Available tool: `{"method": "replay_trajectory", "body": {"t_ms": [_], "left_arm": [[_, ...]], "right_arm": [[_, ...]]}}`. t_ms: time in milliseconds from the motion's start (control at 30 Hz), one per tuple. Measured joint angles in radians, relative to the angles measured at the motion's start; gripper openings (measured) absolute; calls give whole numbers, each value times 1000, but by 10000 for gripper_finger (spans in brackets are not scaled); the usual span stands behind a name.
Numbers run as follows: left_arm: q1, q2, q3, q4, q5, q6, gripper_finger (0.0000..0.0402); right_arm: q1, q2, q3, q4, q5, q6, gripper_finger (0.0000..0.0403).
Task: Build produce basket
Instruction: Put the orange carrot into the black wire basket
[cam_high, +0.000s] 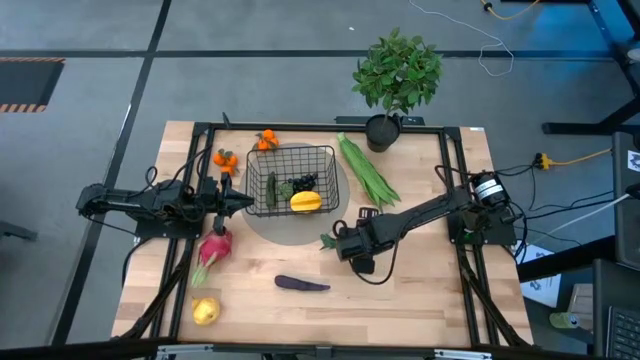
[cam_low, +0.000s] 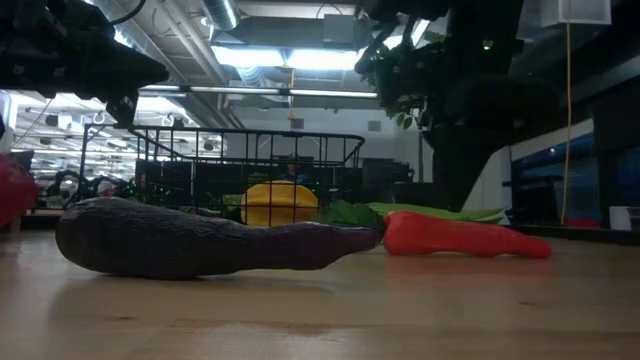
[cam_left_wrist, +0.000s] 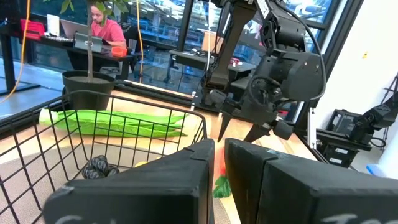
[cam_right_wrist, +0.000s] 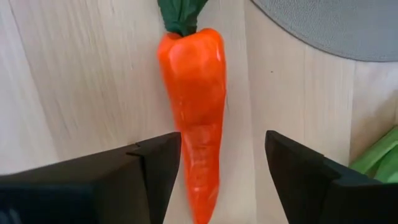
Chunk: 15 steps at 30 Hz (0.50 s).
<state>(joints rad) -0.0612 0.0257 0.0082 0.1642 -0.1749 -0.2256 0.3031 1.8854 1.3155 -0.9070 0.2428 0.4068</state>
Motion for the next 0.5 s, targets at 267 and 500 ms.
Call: {"method": "replay_trajectory", "body": {"t_ms": [267, 500], "left_arm": [[0, 0, 0, 0, 0, 0, 29], [0, 0, 0, 0, 0, 0, 29]], "right_arm": [[-18, 2, -57, 94, -30, -24, 222], [-41, 3, -118, 143, -60, -23, 222]]}}
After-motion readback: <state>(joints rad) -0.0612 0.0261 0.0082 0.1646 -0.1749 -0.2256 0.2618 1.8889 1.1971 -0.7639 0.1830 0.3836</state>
